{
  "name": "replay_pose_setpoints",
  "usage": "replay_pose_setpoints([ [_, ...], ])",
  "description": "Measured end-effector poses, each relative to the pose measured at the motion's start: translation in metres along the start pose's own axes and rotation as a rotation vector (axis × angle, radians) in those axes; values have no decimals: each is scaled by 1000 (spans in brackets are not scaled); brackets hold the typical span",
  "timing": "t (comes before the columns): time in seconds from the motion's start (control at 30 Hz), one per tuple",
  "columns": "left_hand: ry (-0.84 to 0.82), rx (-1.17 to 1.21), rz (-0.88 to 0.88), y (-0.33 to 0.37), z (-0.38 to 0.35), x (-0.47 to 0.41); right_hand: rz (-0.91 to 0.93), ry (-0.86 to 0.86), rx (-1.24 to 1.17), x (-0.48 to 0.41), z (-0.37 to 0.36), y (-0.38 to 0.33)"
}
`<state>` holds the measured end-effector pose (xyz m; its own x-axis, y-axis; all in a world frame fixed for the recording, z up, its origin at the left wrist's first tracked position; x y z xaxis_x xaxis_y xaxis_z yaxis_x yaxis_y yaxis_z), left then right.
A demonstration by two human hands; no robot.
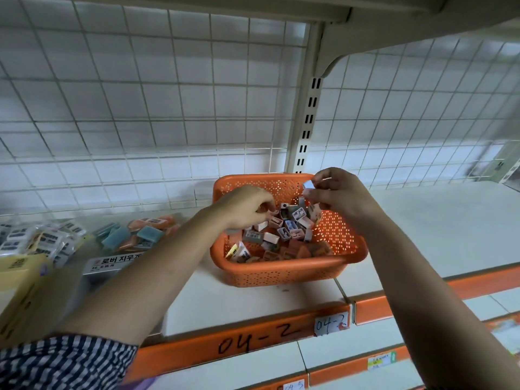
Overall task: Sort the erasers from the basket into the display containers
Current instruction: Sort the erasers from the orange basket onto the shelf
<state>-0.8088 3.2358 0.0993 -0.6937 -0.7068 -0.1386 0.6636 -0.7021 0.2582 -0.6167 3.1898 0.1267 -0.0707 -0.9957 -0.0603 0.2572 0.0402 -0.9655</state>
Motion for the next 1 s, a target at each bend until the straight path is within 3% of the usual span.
replay_pose_setpoints([
  [0.1, -216, -85, -41, 8, -14, -10, 23, -35, -72, 9, -6, 11],
  [0.2, -326, -232, -59, 8, -28, -15, 33, -35, -99, 9, -11, 21],
  [0.5, -339, -247, -113, 9, -38, -18, 64, -43, -162, 15, -10, 12],
  [0.57, -271, -250, -130, 14, -28, -14, 73, -48, -161, 17, -11, 5],
  [0.7, 23, -199, -132, 21, 15, 14, 120, -69, -154, 26, -22, -18],
  [0.87, 341, -61, 47, -10, 76, 92, 168, -20, -168, 33, -71, -54],
  [1.0, 459, -98, 150, -52, 125, 168, 206, -80, -200, 34, -150, -80],
])
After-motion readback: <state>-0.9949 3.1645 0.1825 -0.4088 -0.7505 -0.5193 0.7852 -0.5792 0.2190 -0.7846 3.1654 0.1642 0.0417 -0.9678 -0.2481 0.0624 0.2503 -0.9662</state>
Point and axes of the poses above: each hand's wrist, its own x-axis away from the middle knuckle, its own z-axis out of the back of the hand, y = z × x, the point moved 4 cm from there along -x, towards the middle knuckle, and after that the axes turned 4 degrees about -z, right-handed, at the moved point
